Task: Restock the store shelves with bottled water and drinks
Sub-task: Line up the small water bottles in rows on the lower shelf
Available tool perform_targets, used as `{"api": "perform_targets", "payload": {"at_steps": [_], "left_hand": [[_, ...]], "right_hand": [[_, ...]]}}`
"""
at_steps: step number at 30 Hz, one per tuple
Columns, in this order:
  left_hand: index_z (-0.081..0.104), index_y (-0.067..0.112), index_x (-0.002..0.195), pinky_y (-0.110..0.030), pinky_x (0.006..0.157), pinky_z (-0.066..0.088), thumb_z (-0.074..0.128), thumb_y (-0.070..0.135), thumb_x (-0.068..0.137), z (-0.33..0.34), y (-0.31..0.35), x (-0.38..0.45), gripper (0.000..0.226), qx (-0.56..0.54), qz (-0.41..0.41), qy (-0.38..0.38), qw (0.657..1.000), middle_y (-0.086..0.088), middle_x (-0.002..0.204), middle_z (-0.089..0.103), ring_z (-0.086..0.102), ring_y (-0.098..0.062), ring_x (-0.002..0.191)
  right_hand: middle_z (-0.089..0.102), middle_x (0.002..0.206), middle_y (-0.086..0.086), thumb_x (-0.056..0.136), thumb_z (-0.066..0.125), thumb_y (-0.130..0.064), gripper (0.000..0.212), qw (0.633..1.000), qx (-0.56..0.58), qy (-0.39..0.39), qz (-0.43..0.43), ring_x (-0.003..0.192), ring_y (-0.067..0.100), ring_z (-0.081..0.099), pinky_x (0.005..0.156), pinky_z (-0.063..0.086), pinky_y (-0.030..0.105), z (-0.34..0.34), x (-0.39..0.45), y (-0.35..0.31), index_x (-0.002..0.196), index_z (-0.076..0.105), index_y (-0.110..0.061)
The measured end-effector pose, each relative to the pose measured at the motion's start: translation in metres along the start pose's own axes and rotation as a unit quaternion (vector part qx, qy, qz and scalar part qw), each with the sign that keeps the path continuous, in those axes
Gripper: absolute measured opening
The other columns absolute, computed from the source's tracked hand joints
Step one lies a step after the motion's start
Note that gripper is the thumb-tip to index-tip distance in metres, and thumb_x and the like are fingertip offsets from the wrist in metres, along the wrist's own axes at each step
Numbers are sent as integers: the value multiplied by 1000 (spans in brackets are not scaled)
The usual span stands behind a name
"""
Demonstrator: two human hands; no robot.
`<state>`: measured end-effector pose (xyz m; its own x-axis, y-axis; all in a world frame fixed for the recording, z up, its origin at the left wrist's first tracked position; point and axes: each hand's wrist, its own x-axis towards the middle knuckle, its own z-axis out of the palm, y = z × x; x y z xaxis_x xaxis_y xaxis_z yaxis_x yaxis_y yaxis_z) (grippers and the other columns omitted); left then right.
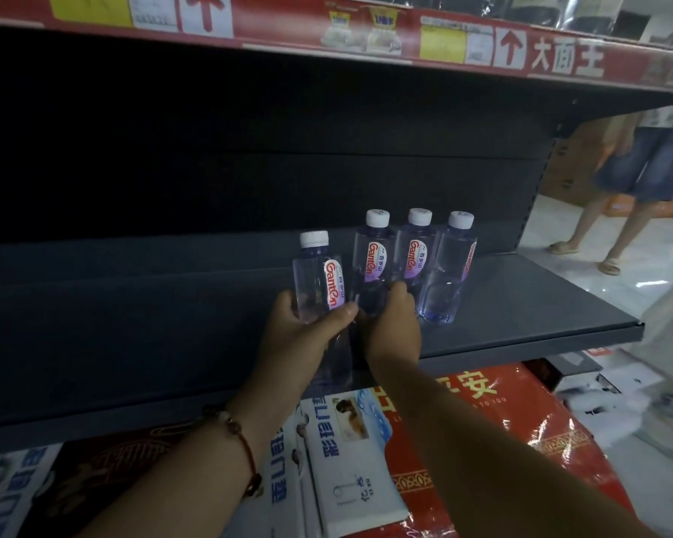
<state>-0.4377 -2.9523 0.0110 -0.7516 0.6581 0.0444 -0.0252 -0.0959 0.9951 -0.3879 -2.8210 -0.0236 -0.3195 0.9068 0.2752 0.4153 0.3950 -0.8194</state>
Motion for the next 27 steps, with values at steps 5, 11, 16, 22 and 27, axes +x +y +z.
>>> {"api": "perform_targets", "payload": {"at_steps": [5,11,16,22,27], "left_hand": [[59,28,112,-28,76,55,84,24,76,5,6,12,43,37,54,7,998,7,103,73,71,-7,92],[61,31,112,-20,74,51,84,18,76,6,15,33,44,116,111,-13,987,11,102,72,68,0,91],[64,31,108,-31,84,55,86,20,74,8,9,56,42,170,116,-26,978,12,103,72,67,-5,96],[64,29,111,-34,81,55,80,26,81,6,-8,66,34,213,123,-3,969,10,102,71,68,-12,95],[57,26,123,-39,89,54,77,28,85,0,-14,71,42,248,132,-9,959,8,115,69,66,-13,103]], "right_hand": [[63,118,4,88,70,-25,38,998,13,-55,10,109,25,62,94,52,47,-11,-1,2,119,48,-20],[53,136,-6,88,68,-18,59,985,-43,-148,-83,122,16,55,103,48,40,-57,-25,6,139,42,-30],[50,140,-7,92,63,-20,54,970,-129,-188,-83,124,16,55,102,51,41,-95,-44,30,140,42,-33],[51,139,-9,94,65,-22,56,969,-166,-177,-51,111,12,56,90,49,26,-119,-52,56,143,41,-34],[50,146,-7,95,64,-22,61,967,-190,-160,-49,121,15,55,86,45,19,-136,-57,69,148,37,-35]]}}
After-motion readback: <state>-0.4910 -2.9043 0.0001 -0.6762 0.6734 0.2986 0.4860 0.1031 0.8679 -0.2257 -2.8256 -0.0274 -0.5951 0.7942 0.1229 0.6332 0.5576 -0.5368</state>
